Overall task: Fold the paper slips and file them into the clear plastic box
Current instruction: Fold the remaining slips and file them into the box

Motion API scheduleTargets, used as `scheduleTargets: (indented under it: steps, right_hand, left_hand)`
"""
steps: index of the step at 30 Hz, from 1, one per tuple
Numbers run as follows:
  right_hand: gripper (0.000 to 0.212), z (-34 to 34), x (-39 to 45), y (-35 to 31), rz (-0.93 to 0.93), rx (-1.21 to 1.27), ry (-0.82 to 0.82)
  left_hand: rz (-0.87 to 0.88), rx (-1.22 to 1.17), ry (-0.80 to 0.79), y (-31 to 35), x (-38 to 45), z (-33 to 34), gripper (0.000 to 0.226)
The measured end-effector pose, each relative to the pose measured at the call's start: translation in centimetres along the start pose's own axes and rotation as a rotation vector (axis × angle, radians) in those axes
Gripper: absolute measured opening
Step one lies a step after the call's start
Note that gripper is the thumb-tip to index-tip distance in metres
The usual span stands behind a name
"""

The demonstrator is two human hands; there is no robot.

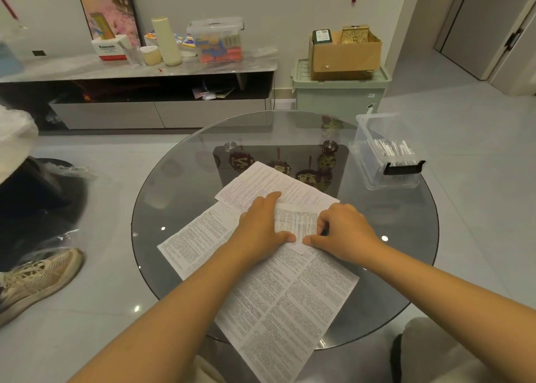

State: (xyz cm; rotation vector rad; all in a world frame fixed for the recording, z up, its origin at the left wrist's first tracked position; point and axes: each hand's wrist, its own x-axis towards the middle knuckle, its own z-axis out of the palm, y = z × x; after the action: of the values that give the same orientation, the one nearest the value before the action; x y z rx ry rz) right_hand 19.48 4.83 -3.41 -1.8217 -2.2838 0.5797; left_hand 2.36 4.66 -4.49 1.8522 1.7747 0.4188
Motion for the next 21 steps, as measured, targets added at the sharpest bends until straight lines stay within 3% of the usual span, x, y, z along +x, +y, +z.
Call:
scheduleTargets:
  steps: [6, 10, 14, 18, 21]
  right_hand:
    - [0.025, -0.4, -0.3, -0.2, 0.049, 0.007, -0.029]
    - [0.035, -0.4, -0.1, 0.2, 0.104, 0.132, -0.083]
    - [0.039, -1.3, -0.4, -0.2, 0.175, 0.305, -0.183]
    - [0.019, -1.9, -1.1, -0.9, 0.276, 0.546, -0.192]
    - [0.017, -2.0, -1.5, -1.3, 0.357, 0.695, -0.271]
  left_hand:
    - [-0.059, 0.012, -0.044, -1.8, 0.3, -1.1, 0.092]
    - [-0.051, -0.011, 0.024, -1.8, -0.1, -1.5, 0.082]
    - [0.101, 0.064, 0.054, -0.7, -1.2, -1.2, 0.065]
    - [0.275, 0.127, -0.017, 0.3, -2.3, -0.5, 0.06]
    - [0.355, 0.223, 0.013, 0.8, -2.8, -0.1, 0.049]
